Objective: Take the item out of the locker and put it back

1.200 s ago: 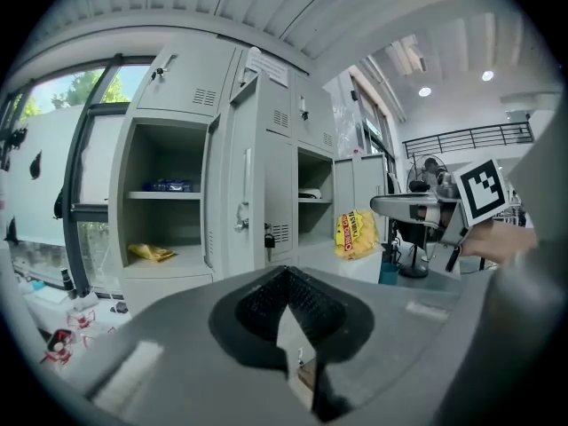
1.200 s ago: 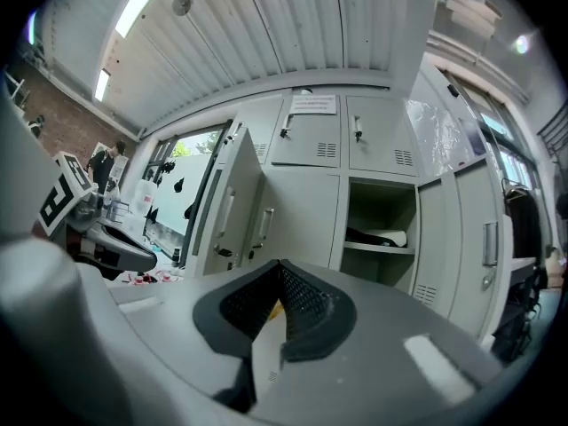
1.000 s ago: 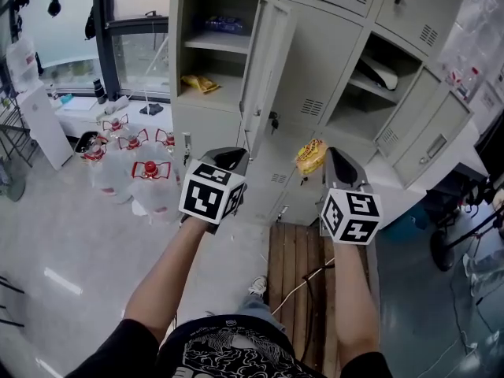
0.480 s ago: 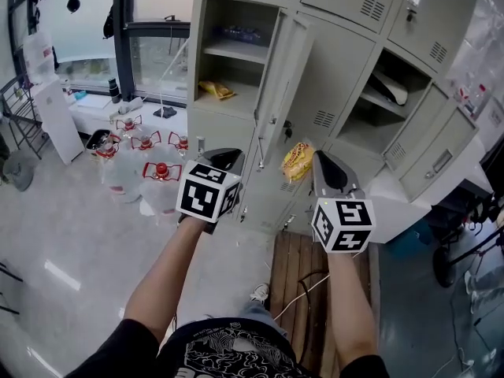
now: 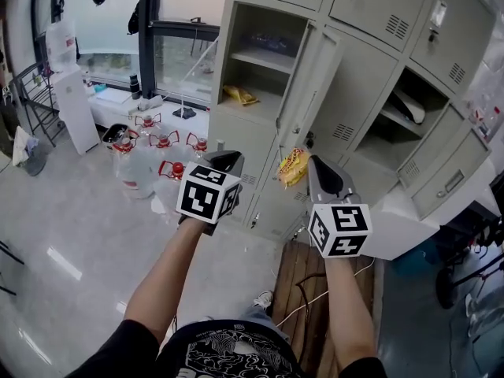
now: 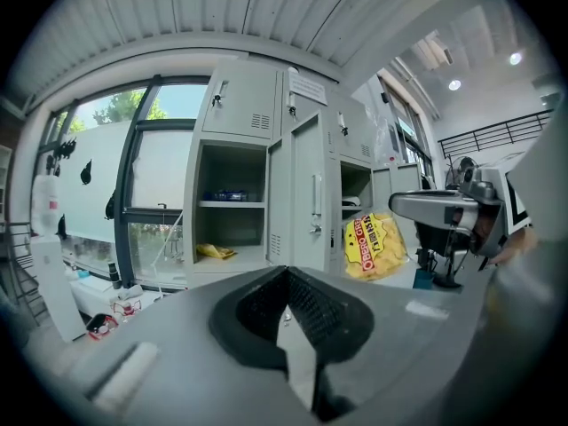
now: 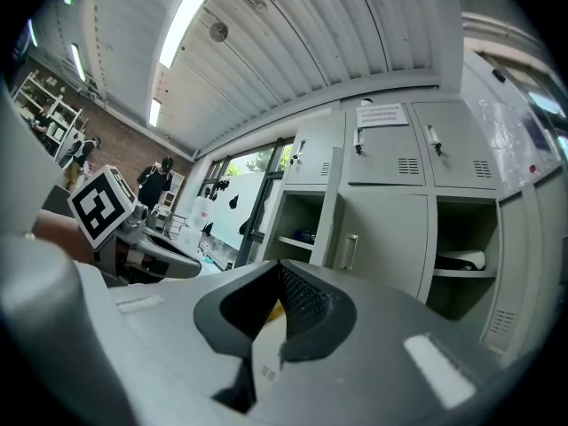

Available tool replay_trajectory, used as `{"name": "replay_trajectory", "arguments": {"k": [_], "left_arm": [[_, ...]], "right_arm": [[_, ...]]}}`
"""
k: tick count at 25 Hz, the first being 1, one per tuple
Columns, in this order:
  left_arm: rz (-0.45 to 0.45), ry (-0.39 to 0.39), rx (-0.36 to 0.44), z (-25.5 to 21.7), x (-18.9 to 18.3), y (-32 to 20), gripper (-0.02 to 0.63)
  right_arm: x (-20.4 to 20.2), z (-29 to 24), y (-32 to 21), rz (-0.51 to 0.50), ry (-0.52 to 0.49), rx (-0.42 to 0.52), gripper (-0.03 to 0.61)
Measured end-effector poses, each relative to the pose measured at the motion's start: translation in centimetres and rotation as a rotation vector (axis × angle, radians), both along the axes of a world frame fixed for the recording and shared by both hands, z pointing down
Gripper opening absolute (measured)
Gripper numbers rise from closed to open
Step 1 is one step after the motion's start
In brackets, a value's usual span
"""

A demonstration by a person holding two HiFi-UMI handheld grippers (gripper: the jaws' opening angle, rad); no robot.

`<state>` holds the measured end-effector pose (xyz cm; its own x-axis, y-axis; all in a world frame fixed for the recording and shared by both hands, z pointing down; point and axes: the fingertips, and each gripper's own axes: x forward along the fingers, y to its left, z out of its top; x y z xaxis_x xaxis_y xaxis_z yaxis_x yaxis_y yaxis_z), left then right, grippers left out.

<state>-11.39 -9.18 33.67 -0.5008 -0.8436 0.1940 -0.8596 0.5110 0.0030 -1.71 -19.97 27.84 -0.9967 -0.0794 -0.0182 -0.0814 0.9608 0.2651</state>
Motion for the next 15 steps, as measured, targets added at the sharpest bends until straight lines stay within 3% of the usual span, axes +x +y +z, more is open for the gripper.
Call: {"name": "replay_trajectory", "arguments": {"k": [15], "left_arm": [[-0.153,0.016,-0.004,0.6,-4.4,8.9,0.000]], "right_arm": [[-6.6,0.9,6.6,-0.136,0.023,-0.013,0.025]]}}
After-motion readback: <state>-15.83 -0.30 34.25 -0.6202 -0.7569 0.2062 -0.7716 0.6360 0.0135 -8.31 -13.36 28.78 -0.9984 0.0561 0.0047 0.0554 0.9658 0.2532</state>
